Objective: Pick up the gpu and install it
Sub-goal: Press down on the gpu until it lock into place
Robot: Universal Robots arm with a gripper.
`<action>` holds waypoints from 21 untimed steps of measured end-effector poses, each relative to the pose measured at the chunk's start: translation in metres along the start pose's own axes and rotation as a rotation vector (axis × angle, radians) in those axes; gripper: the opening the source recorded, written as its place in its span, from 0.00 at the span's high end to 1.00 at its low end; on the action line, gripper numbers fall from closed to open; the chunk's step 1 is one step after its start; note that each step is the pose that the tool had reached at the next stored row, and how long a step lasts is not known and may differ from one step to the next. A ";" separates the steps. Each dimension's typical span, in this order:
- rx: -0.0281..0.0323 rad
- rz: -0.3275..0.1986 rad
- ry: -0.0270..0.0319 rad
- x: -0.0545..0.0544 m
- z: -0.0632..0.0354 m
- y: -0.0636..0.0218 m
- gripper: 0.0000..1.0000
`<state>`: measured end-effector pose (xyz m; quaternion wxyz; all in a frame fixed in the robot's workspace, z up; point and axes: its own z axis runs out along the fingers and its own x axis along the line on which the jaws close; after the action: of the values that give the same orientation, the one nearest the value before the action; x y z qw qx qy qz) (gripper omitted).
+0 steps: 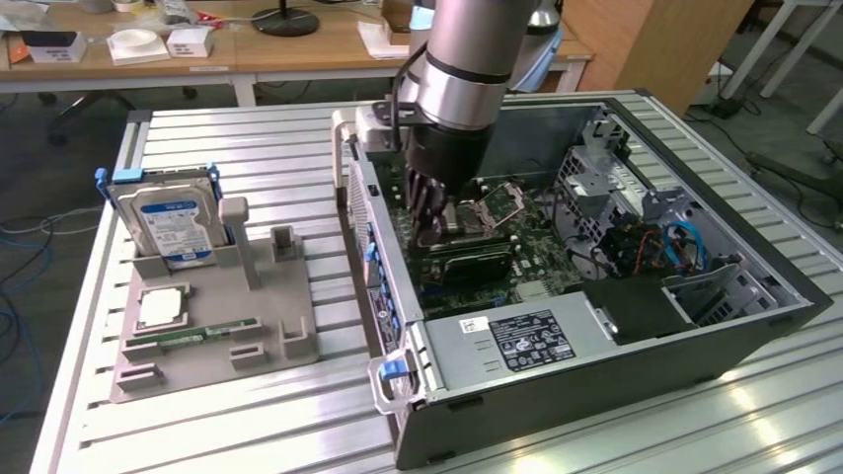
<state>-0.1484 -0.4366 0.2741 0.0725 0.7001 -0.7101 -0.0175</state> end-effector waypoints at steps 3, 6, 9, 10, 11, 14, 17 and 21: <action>-0.0223 0.000 0.0003 0.000 -0.0002 -0.0011 0.90; -0.0331 0.001 0.0001 -0.001 -0.0008 -0.0016 0.90; -0.0389 0.002 0.0001 -0.002 -0.0016 -0.0023 0.90; -0.0404 0.002 0.0001 -0.003 -0.0018 -0.0025 0.90; -0.0427 0.002 0.0000 -0.004 -0.0019 -0.0025 0.90; -0.0542 0.006 -0.0004 -0.008 -0.0022 -0.0025 0.90; -0.0638 0.009 -0.0008 -0.011 -0.0024 -0.0024 0.90; -0.0709 0.011 0.0026 -0.013 -0.0026 -0.0023 0.90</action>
<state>-0.1457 -0.4237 0.2753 0.0983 0.6931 -0.7129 -0.0414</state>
